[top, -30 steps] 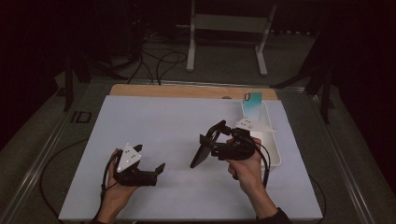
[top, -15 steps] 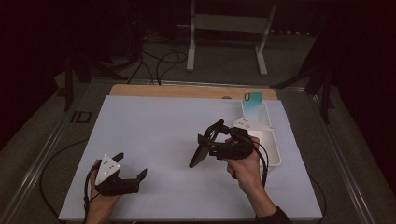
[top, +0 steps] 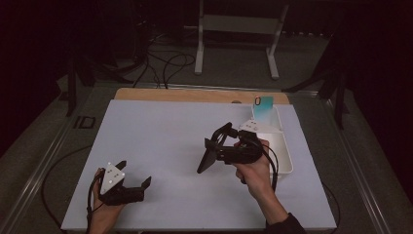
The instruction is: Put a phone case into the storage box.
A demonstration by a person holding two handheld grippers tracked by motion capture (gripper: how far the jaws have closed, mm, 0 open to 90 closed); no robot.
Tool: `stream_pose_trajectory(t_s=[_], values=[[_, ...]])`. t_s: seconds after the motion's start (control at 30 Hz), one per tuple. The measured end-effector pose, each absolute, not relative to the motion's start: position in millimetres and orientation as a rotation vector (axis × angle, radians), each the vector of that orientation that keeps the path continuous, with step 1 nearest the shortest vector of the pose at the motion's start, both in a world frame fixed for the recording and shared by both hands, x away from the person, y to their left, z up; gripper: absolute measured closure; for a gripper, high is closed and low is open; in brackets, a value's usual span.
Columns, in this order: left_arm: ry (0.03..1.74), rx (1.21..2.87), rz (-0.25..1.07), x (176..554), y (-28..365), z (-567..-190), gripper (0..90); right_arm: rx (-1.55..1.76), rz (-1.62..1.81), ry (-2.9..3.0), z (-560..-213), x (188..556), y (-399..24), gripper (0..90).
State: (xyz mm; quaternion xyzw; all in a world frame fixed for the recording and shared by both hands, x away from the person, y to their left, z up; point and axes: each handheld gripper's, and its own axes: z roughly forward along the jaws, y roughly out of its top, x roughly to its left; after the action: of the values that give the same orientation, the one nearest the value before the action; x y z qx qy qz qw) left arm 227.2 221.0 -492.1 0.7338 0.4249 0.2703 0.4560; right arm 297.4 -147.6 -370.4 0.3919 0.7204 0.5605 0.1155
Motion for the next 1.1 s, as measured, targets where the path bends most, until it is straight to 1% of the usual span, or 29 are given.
stream_pose_trajectory(t_s=[0.73, 1.1], values=[[1.067, 1.802, 0.666, 227, 223, -494, 0.3, 1.160, 1.525, 2.047, -350, 324, -165, 13.7], [1.065, 1.814, 0.665, 227, 221, -494, 0.3, 1.184, 1.486, 2.021, -345, 336, -174, 13.8]])
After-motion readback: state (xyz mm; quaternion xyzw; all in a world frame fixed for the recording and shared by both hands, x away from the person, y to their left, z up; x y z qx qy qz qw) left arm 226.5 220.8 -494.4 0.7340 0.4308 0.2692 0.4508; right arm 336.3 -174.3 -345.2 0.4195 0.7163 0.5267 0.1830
